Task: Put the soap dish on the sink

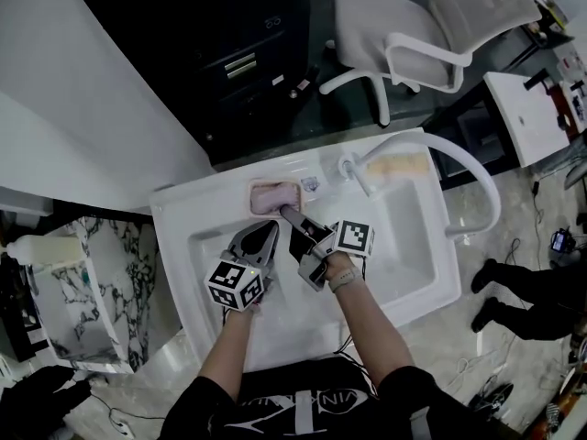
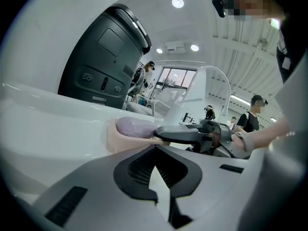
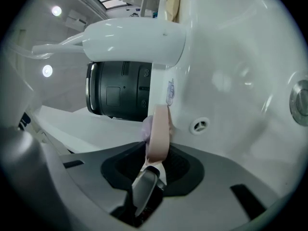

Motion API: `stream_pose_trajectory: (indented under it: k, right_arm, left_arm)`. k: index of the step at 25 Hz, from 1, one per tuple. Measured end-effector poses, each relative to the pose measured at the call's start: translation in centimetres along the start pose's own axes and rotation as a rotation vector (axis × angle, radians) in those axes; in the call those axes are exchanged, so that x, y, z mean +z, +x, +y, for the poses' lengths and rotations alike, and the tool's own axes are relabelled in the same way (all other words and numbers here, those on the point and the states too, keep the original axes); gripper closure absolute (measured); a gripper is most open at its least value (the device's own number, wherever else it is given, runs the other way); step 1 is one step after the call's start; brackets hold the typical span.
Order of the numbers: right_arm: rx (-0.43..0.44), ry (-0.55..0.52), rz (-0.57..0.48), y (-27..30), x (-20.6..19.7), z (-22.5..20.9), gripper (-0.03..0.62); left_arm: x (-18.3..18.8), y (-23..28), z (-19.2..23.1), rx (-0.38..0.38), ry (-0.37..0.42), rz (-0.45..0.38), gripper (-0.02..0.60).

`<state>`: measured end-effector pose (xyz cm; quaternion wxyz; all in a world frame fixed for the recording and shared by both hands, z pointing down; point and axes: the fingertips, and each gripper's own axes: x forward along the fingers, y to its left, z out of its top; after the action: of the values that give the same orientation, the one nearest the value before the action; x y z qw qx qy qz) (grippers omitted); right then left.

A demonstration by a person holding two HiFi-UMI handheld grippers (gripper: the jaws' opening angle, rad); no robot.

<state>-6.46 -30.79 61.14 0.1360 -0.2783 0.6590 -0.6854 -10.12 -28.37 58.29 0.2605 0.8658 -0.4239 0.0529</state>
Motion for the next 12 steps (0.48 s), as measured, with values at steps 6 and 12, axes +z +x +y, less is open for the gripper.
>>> stream_pose_trajectory:
  k: [6,12]
  right_arm:
    - [-0.005,0.006,-0.024,-0.2,0.5,0.7,0.419]
    - [0.004,-0.033,-0.021,0.1,0.2,2.5,0.337]
  left_arm:
    - [-0.2,0.8,-0.2,-0.001,-0.038,-0.014,0.568]
    - [-0.4,1.0,-0.3,0.000,-0.053,-0.014,0.568]
